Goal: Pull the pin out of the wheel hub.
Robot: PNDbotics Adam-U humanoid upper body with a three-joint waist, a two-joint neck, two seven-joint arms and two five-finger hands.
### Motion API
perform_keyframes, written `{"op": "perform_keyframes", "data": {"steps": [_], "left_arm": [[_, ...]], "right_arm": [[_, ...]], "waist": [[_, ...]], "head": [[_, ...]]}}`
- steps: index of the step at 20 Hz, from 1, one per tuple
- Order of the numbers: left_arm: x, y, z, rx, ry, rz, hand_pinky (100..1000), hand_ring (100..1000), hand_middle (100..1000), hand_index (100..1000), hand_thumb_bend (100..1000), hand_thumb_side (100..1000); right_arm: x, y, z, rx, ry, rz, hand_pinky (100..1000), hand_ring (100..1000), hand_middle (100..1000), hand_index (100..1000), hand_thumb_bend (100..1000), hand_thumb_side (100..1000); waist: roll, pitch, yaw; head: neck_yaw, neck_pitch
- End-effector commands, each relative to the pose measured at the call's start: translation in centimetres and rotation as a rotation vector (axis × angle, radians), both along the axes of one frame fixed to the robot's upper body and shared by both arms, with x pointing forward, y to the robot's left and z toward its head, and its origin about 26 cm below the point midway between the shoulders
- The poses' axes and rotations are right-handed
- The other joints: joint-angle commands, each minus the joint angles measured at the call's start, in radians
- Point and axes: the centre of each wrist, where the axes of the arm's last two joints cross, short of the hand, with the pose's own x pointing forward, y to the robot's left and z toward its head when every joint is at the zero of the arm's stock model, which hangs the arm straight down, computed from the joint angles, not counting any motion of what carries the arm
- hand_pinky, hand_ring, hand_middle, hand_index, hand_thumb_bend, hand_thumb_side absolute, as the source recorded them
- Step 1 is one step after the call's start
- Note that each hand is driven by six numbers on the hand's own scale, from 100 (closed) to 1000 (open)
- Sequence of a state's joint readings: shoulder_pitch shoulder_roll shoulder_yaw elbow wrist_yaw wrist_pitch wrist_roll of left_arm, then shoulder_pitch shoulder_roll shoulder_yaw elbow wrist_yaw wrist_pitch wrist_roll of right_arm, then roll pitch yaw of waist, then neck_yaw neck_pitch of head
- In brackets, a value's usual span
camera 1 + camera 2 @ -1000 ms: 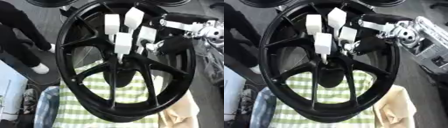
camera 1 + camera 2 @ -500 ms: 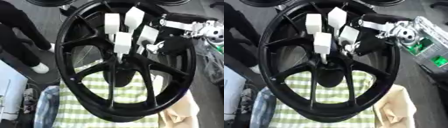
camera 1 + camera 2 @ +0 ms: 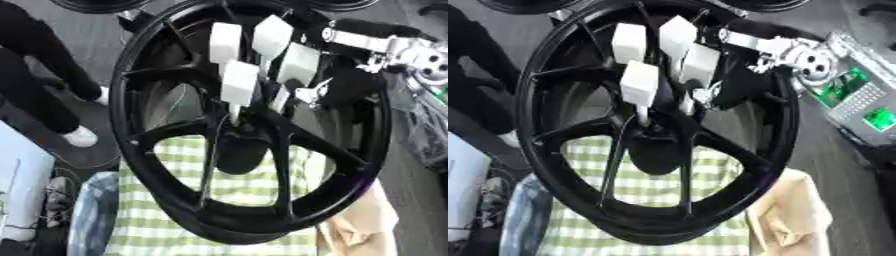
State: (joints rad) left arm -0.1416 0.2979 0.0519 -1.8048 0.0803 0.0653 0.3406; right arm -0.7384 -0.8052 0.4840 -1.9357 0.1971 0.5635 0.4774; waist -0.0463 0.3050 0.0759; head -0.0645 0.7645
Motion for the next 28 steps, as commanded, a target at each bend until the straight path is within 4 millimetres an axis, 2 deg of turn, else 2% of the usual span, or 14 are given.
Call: {"op": "perform_keyframes", "data": {"steps": [1, 7, 10, 12, 13, 14, 15, 17, 18, 21, 23, 24, 27, 28], "left_arm": [[0.0, 0.2, 0.7, 0.006, -0.023, 0.000, 811, 828, 726, 740, 227, 789], [-0.1, 0.3, 0.7, 0.011, -0.023, 0.004, 811, 829, 727, 741, 226, 789], [-0.1, 0.4, 0.7, 0.010, -0.021, 0.008, 812, 830, 727, 741, 227, 789], [-0.1, 0.4, 0.7, 0.010, -0.023, 0.011, 812, 830, 728, 741, 226, 790], [-0.1, 0.4, 0.7, 0.009, -0.024, 0.014, 812, 830, 728, 740, 226, 789], [-0.1, 0.5, 0.7, 0.008, -0.026, 0.017, 812, 831, 728, 741, 225, 789], [-0.1, 0.5, 0.7, 0.006, -0.029, 0.021, 812, 831, 729, 741, 225, 789], [-0.1, 0.6, 0.8, 0.004, -0.034, 0.027, 812, 831, 729, 741, 225, 788], [-0.2, 0.6, 0.8, 0.003, -0.035, 0.031, 812, 831, 729, 741, 223, 788], [-0.2, 0.9, 0.9, 0.000, -0.039, 0.047, 812, 832, 729, 741, 223, 787], [-0.3, 1.0, 0.9, -0.002, -0.041, 0.055, 812, 832, 730, 741, 223, 787], [-0.3, 1.0, 0.9, -0.002, -0.042, 0.057, 813, 832, 730, 741, 222, 787], [-0.2, 1.0, 0.9, -0.004, -0.043, 0.059, 813, 833, 731, 741, 222, 787], [-0.2, 1.0, 0.9, -0.004, -0.044, 0.059, 813, 834, 731, 741, 222, 787]], "right_arm": [[-0.8, -0.5, 1.7, 0.047, -0.045, -0.014, 717, 498, 298, 507, 100, 220], [-1.4, -1.8, 3.4, 0.123, -0.085, -0.022, 717, 483, 277, 495, 100, 164], [-1.6, -3.8, 4.2, 0.183, -0.119, -0.048, 722, 480, 273, 495, 100, 149], [-1.8, -6.0, 4.6, 0.234, -0.151, -0.092, 726, 478, 271, 496, 100, 136], [-2.0, -7.2, 4.7, 0.267, -0.176, -0.123, 729, 477, 276, 496, 100, 342], [-2.2, -8.4, 4.7, 0.303, -0.203, -0.161, 731, 476, 269, 496, 100, 127], [-2.4, -9.8, 4.5, 0.340, -0.232, -0.205, 733, 475, 269, 497, 100, 127], [-2.9, -12.1, 3.7, 0.410, -0.282, -0.303, 735, 475, 269, 498, 100, 127], [-3.2, -13.2, 3.1, 0.444, -0.300, -0.352, 745, 478, 271, 502, 100, 156], [-4.3, -16.4, 0.3, 0.569, -0.355, -0.553, 755, 480, 273, 505, 100, 203], [-5.2, -18.2, -1.8, 0.624, -0.380, -0.687, 760, 487, 285, 515, 100, 201], [-5.7, -18.9, -2.8, 0.637, -0.387, -0.748, 767, 497, 296, 523, 100, 161], [-6.9, -20.9, -6.0, 0.614, -0.387, -0.910, 787, 557, 385, 599, 100, 112], [-7.1, -21.6, -6.9, 0.591, -0.395, -0.956, 793, 604, 448, 658, 100, 104]], "waist": [[0.002, -0.014, -0.002], [0.002, -0.017, -0.008], [0.002, -0.018, -0.014], [0.003, -0.017, -0.020], [0.005, -0.016, -0.023], [0.006, -0.015, -0.026], [0.008, -0.015, -0.029], [0.011, -0.014, -0.033], [0.013, -0.013, -0.037], [0.020, -0.012, -0.047], [0.023, -0.011, -0.054], [0.024, -0.011, -0.056], [0.027, -0.012, -0.061], [0.029, -0.013, -0.061]], "head": [[-0.003, 0.006], [0.002, 0.006], [0.007, 0.006], [0.011, 0.006], [0.014, 0.006], [0.017, 0.006], [0.019, 0.006], [0.023, 0.006], [0.025, 0.006], [0.034, 0.006], [0.041, 0.006], [0.044, 0.006], [0.050, 0.004], [0.051, 0.004]]}}
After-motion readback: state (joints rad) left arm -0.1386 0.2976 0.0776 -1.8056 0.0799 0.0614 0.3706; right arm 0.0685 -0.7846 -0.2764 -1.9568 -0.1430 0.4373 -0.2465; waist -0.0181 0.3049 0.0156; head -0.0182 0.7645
